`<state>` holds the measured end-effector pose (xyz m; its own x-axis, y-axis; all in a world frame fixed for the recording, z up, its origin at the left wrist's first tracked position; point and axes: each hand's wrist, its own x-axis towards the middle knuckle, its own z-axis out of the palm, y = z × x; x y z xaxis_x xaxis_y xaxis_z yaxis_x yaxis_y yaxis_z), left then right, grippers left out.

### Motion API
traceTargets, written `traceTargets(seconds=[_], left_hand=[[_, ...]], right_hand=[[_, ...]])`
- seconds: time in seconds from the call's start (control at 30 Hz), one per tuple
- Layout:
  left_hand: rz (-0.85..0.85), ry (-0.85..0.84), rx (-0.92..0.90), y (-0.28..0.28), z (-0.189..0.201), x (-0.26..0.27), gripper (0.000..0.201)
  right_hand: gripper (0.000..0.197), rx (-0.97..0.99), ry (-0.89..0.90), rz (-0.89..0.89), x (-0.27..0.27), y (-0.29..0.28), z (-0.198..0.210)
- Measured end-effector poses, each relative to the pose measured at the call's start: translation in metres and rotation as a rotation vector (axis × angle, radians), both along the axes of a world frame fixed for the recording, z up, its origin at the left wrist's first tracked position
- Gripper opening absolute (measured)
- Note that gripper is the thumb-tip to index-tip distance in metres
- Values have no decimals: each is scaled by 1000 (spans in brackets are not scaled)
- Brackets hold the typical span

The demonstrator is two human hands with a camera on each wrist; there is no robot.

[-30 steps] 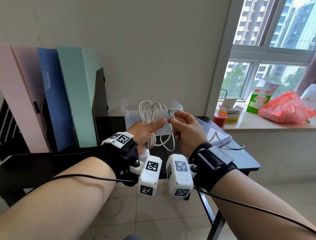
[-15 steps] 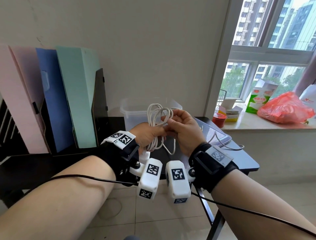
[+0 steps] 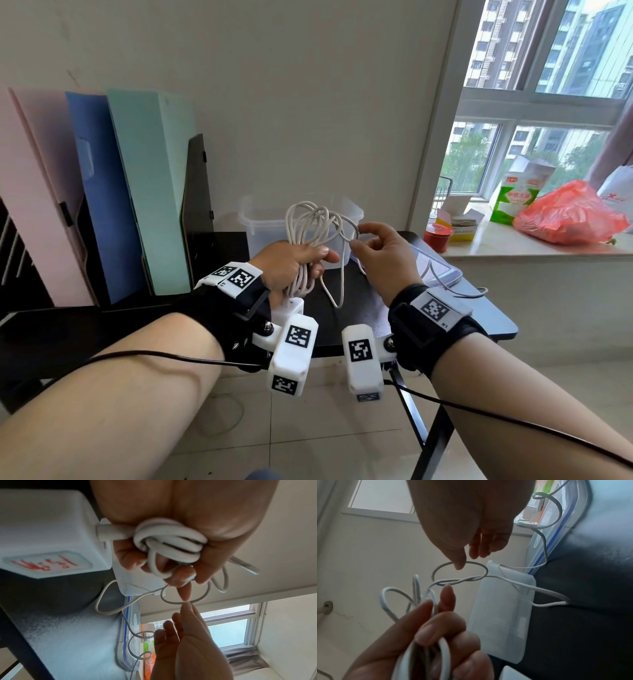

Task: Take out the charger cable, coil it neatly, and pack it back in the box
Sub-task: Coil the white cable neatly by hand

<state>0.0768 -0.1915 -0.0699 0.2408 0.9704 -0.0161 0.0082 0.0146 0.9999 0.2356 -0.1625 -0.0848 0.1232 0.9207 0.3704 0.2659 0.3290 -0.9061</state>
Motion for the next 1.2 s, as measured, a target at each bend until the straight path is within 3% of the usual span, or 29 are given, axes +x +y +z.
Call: traceTargets(seconds=[0.13, 0.23, 0.6, 0.73, 0.9, 1.2], left_hand=[[-55, -31, -31, -1, 0, -1, 27], [-68, -65, -43, -1, 1, -3, 28], [111, -144, 17, 4, 2, 1, 21], [95, -167, 11, 3, 4, 0, 18], [53, -156, 19, 2, 6, -2, 20], [117, -167, 47, 2, 5, 1, 20]], right_hand=[[6, 5, -68, -13, 1, 4, 4], [22, 14, -104, -39, 3, 5, 8], [11, 3, -119, -24, 1, 5, 17], [32, -78, -81, 90, 0, 1, 25], [23, -273, 43, 260, -1, -4, 32], [48, -374, -51, 296, 1, -8, 38]])
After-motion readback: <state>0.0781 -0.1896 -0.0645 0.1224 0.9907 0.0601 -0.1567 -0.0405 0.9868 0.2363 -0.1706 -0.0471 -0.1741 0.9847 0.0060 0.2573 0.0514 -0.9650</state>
